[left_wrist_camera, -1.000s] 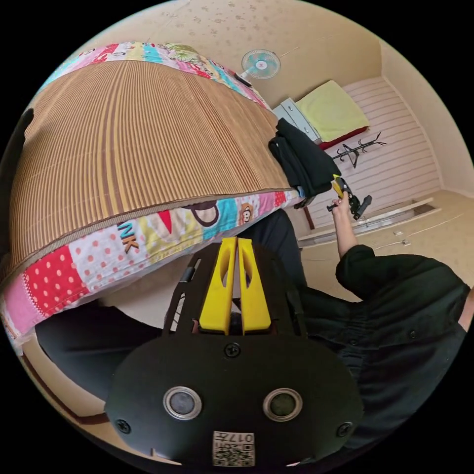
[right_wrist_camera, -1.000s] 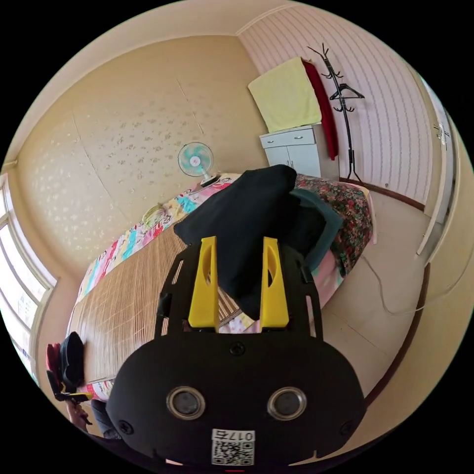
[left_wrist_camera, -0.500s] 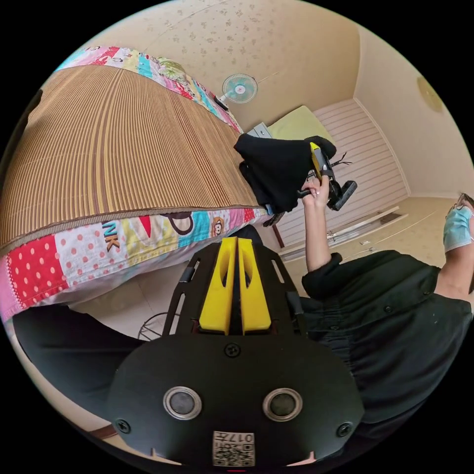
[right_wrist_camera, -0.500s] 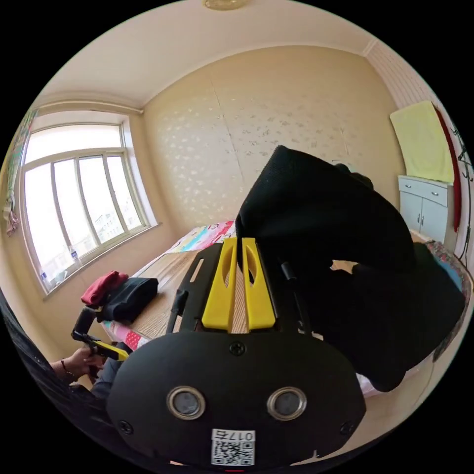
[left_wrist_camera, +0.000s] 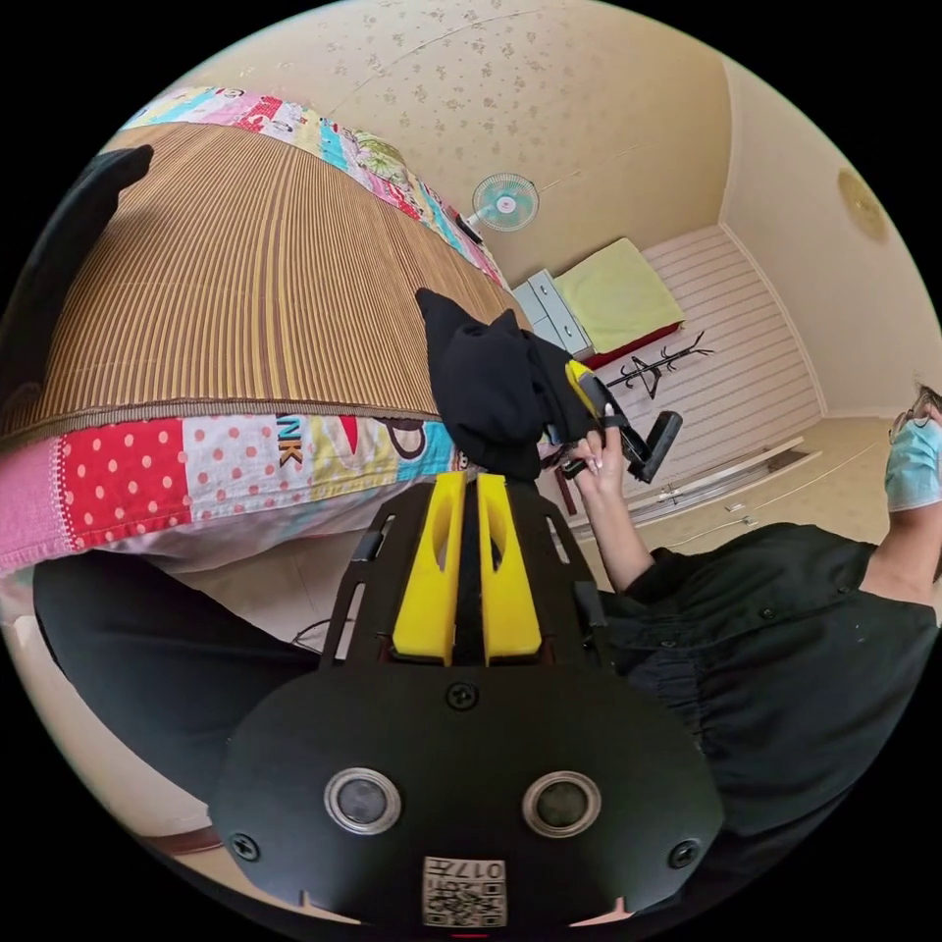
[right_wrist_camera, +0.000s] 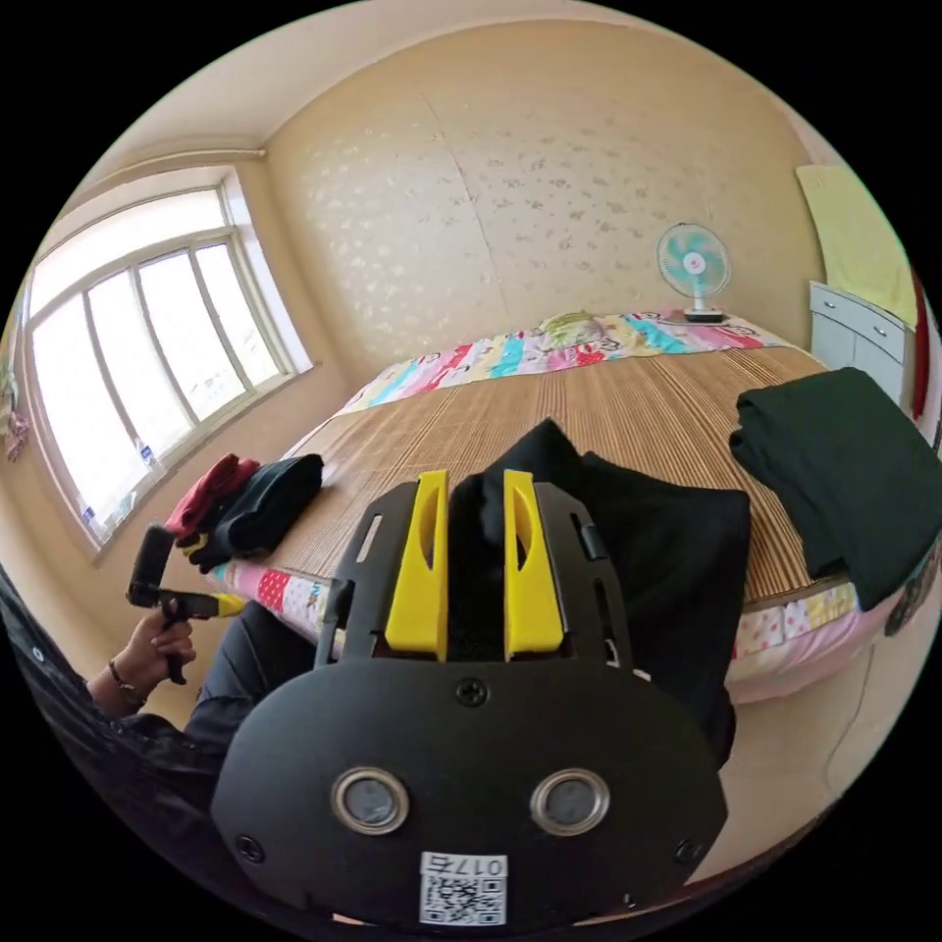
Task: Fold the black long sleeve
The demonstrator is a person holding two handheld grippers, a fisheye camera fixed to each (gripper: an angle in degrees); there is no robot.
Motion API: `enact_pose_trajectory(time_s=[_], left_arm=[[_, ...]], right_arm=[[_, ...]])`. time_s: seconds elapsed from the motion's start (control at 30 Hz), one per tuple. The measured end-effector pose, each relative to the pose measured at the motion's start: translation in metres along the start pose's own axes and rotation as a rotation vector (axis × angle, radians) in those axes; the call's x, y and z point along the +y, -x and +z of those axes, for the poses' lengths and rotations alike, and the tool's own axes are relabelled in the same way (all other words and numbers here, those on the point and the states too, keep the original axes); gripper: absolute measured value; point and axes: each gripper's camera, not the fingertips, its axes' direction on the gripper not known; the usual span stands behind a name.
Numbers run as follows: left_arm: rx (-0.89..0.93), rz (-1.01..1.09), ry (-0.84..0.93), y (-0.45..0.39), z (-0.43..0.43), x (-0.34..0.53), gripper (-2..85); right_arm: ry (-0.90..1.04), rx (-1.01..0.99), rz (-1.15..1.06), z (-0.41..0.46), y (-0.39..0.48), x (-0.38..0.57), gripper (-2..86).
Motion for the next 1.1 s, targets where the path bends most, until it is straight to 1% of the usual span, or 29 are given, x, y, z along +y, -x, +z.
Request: enact_pose_trajectory(time_s=[0.03, 0.1, 0.13, 0.17, 0.2, 0.23, 0.27, 0.3, 0.33, 0.37, 0.4, 0.47, 0.53, 0.6, 0.7, 0.77, 0.83, 0.9, 0.93, 0.97, 1.0, 1.03, 1.07, 1.1], left_arm=[[0.019, -0.009, -0.007, 0.002, 0.003, -0.003, 5.4], [0.042, -0.023, -0.016, 0.003, 0.009, -0.007, 7.5], [0.053, -0.028, -0.025, 0.002, 0.011, -0.009, 7.7], [0.062, -0.026, -0.039, 0.000, 0.012, -0.010, 7.8], [0.067, -0.021, -0.046, -0.002, 0.011, -0.011, 7.8], [0.070, -0.006, -0.059, -0.005, 0.008, -0.011, 7.6], [0.061, 0.010, -0.074, -0.008, 0.004, -0.009, 7.2], [0.053, 0.017, -0.082, -0.009, 0.001, -0.008, 7.0], [0.034, 0.024, -0.094, -0.008, -0.003, -0.005, 6.4], [0.018, 0.023, -0.102, -0.004, -0.007, -0.002, 6.4], [0.011, 0.021, -0.103, -0.002, -0.009, -0.002, 6.4], [-0.005, -0.009, -0.094, 0.009, -0.012, -0.004, 7.2], [-0.018, -0.032, -0.091, 0.017, -0.015, -0.013, 9.4], [-0.036, -0.041, -0.093, 0.023, -0.017, -0.026, 11.9], [-0.090, -0.085, -0.023, 0.046, -0.009, -0.060, 15.8], [-0.153, -0.132, 0.039, 0.074, 0.001, -0.080, 16.7], [-0.169, -0.188, 0.106, 0.100, 0.011, -0.085, 16.8], [-0.079, -0.238, 0.155, 0.123, 0.020, -0.080, 16.6], [0.046, -0.257, 0.165, 0.136, 0.023, -0.074, 16.0], [0.208, -0.272, 0.154, 0.147, 0.024, -0.067, 12.8], [0.292, -0.277, 0.138, 0.151, 0.024, -0.063, 11.2], [0.465, -0.271, 0.095, 0.159, 0.022, -0.057, 7.2], [0.639, -0.237, 0.059, 0.162, 0.020, -0.053, 4.9], [0.721, -0.204, 0.044, 0.160, 0.017, -0.053, 4.7]], right_arm=[[0.009, 0.034, 0.043, 0.012, -0.018, -0.012, 10.3], [0.131, 0.001, 0.120, 0.048, -0.049, -0.024, 10.6], [0.281, -0.122, 0.178, 0.081, -0.065, -0.027, 9.1], [0.353, -0.300, 0.223, 0.101, -0.071, -0.026, 8.0], [0.325, -0.374, 0.223, 0.100, -0.067, -0.024, 7.7], [0.252, -0.471, 0.172, 0.092, -0.047, -0.021, 7.2], [0.237, -0.516, 0.068, 0.084, -0.016, -0.017, 6.9], [0.250, -0.524, 0.016, 0.083, 0.001, -0.013, 6.9], [0.308, -0.523, -0.071, 0.085, 0.036, -0.002, 6.7], [0.399, -0.506, -0.119, 0.096, 0.067, 0.016, 6.6], [0.443, -0.486, -0.135, 0.102, 0.080, 0.027, 6.6], [0.556, -0.384, -0.178, 0.117, 0.115, 0.073, 6.5], [0.588, -0.366, -0.177, 0.116, 0.124, 0.094, 6.5], [0.609, -0.399, -0.179, 0.109, 0.129, 0.103, 6.4], [0.628, -0.468, -0.182, 0.095, 0.130, 0.104, 6.3], [0.628, -0.502, -0.192, 0.081, 0.131, 0.102, 6.2], [0.620, -0.545, -0.187, 0.068, 0.131, 0.100, 6.2], [0.592, -0.596, -0.187, 0.052, 0.132, 0.096, 6.2], [0.586, -0.623, -0.200, 0.042, 0.134, 0.094, 6.1], [0.584, -0.651, -0.226, 0.031, 0.139, 0.093, 6.1], [0.578, -0.668, -0.239, 0.025, 0.142, 0.092, 6.1], [0.557, -0.711, -0.260, 0.012, 0.147, 0.091, 6.1], [0.526, -0.757, -0.261, 0.000, 0.152, 0.089, 6.2], [0.506, -0.781, -0.254, -0.005, 0.154, 0.087, 6.2]])
